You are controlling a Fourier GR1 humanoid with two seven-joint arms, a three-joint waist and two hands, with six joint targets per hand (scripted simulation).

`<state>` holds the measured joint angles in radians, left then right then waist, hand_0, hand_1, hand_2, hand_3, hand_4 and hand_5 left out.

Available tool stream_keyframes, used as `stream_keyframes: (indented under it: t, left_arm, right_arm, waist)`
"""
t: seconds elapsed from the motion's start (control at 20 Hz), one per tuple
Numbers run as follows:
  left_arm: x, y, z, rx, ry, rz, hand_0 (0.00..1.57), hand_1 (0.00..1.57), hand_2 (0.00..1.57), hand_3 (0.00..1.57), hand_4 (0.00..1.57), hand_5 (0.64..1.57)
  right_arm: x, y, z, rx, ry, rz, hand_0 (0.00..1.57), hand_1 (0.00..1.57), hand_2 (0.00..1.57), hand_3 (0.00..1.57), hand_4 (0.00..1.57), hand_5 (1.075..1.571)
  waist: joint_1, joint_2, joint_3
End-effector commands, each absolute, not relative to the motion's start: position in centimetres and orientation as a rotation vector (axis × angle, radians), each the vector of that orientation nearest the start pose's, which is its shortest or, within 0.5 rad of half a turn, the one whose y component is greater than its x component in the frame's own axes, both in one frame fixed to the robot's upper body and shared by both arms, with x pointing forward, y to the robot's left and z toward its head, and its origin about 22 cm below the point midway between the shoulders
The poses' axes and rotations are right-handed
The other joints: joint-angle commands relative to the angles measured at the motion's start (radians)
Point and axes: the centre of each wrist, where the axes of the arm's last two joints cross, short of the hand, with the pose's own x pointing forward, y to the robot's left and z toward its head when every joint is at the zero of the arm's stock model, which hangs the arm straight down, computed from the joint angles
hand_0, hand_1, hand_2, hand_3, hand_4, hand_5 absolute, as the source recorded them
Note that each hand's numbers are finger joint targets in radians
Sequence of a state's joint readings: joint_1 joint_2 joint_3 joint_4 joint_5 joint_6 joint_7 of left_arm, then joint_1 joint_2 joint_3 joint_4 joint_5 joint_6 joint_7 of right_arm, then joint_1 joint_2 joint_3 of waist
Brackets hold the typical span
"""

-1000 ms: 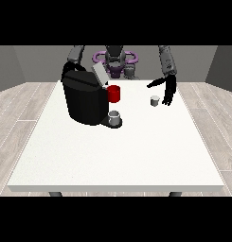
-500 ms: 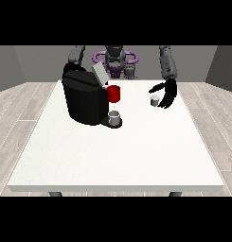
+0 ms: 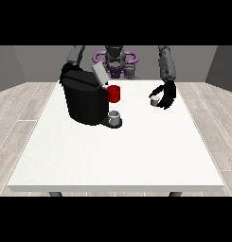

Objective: Insert the coffee pod into the coffee machine and close the lid

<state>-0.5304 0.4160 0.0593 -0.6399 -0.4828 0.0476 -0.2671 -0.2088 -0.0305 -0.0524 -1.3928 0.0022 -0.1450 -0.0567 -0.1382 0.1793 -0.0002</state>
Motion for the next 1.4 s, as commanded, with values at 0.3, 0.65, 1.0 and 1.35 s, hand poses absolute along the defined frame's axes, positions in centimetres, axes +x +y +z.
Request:
stream_keyframes:
  t: [0.3, 0.65, 1.0, 1.35]
  left_arm:
    - [33.5, 37.4, -3.1, 0.765, -1.303, -0.791, 0.93, 0.93, 1.04, 0.82, 0.28, 1.571]
    - [36.2, 36.4, 0.0, 0.743, -1.388, -0.862, 1.27, 1.27, 1.40, 1.36, 0.51, 1.571]
    - [39.3, 30.3, 2.6, 0.589, -1.488, -0.937, 1.39, 1.39, 1.41, 1.35, 0.58, 1.571]
    - [41.3, 32.0, 8.5, 0.561, -1.550, -1.001, 1.23, 1.23, 1.32, 1.29, 0.57, 1.571]
  right_arm:
    - [28.4, -22.1, 0.7, -0.102, -1.639, -0.067, 0.00, 0.00, 0.00, 0.00, 0.43, 1.571]
    - [29.7, -23.2, 0.5, -0.103, -1.626, -0.112, 0.00, 0.00, 0.00, 0.00, 0.43, 1.571]
    - [29.4, -23.7, -2.7, -0.142, -1.550, -0.125, 0.00, 0.00, 0.00, 0.00, 0.49, 1.571]
    - [30.1, -22.6, -1.8, -0.105, -1.562, -0.101, 0.00, 0.00, 0.00, 0.00, 0.49, 1.571]
  waist:
    - [-0.016, 0.011, -0.0003]
    - [0.007, 0.007, 0.0000]
    - [0.045, -0.075, 0.0008]
    - [0.028, -0.084, 0.0003]
